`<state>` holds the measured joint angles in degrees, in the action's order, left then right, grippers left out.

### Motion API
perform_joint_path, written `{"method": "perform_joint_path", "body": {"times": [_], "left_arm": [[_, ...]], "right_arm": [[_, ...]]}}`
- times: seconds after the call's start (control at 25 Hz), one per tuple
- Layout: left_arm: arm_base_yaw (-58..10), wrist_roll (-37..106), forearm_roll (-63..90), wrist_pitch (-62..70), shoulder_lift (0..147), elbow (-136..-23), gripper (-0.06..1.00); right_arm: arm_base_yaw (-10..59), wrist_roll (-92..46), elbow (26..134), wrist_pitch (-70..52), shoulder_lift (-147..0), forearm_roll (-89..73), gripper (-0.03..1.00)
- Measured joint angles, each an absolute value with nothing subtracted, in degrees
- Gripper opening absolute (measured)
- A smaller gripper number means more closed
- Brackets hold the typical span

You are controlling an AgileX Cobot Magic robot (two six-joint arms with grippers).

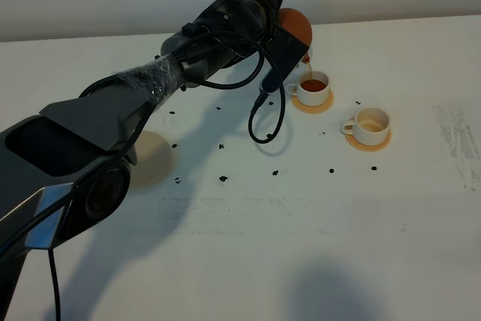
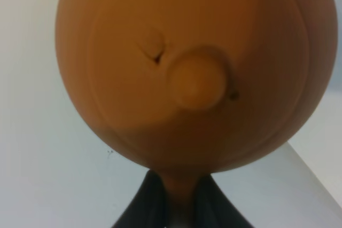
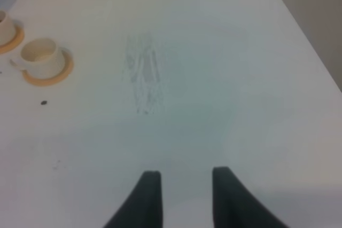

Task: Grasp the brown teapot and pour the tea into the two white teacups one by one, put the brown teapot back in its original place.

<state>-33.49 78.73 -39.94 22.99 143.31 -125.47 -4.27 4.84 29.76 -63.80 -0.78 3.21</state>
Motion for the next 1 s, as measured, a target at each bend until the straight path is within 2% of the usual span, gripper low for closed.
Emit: {"method": "perform_joint_path", "body": {"times": [1.0], "left_arm": [[-34.1, 78.8, -44.3, 22.2, 143.3, -125.5, 0.09]], "right_arm": [[-4.3, 4.8, 29.8, -63.8, -0.8, 3.2, 0.23]]}}
